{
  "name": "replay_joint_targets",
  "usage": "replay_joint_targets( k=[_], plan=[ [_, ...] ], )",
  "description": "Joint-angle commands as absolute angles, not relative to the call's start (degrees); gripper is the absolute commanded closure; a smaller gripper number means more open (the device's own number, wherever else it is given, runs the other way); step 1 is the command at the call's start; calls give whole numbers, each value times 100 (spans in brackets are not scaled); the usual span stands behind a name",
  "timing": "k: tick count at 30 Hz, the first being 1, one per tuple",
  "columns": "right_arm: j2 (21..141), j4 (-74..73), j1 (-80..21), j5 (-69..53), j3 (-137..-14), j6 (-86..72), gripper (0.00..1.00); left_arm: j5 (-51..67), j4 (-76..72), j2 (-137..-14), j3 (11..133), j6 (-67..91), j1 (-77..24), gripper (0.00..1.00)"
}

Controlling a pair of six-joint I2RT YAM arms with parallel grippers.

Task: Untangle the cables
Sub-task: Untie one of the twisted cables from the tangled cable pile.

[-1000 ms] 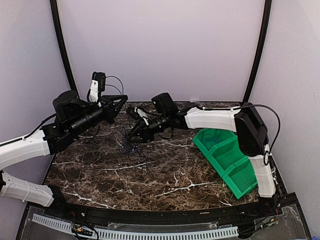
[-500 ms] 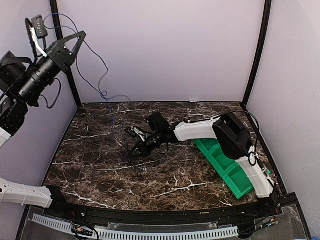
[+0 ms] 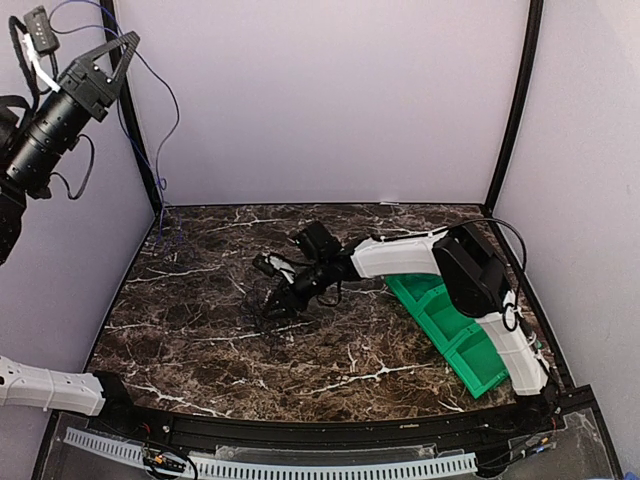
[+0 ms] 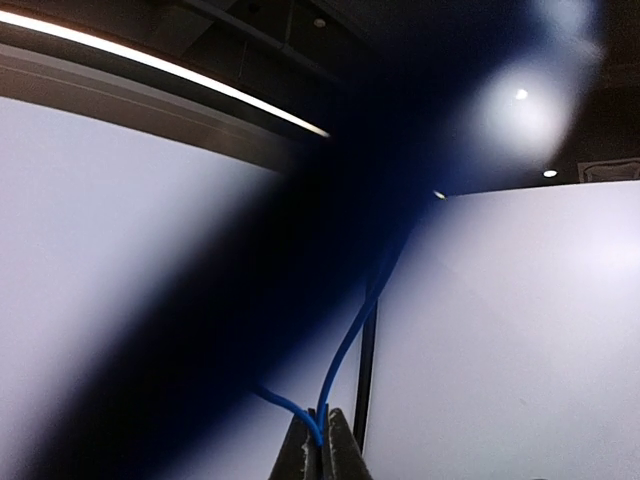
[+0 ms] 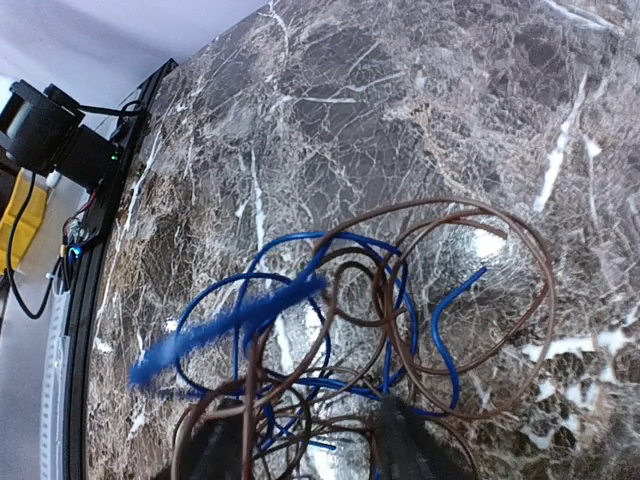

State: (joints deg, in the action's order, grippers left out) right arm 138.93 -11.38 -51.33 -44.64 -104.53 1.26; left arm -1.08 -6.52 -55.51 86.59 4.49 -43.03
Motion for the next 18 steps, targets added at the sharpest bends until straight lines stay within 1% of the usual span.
replay_joint_targets(
  k=[1, 7, 13, 18],
  plan=[
    [12708, -1617, -5120, -4165, -10429, 892, 44, -321, -628, -5503, 8077, 504, -4296, 100],
    [11741, -2193, -5124, -4017, -10307, 1589, 28, -389, -685, -5453, 7640, 631, -4298, 100],
    [11009, -2463, -5074, -3879, -10265, 1890, 25, -291, -710, -5544, 7509, 744, -4297, 100],
    [10520, -2471, -5064, -3675, -10512, 1885, 24, -52, -875, -5676, 7289, 948, -4298, 100]
  ],
)
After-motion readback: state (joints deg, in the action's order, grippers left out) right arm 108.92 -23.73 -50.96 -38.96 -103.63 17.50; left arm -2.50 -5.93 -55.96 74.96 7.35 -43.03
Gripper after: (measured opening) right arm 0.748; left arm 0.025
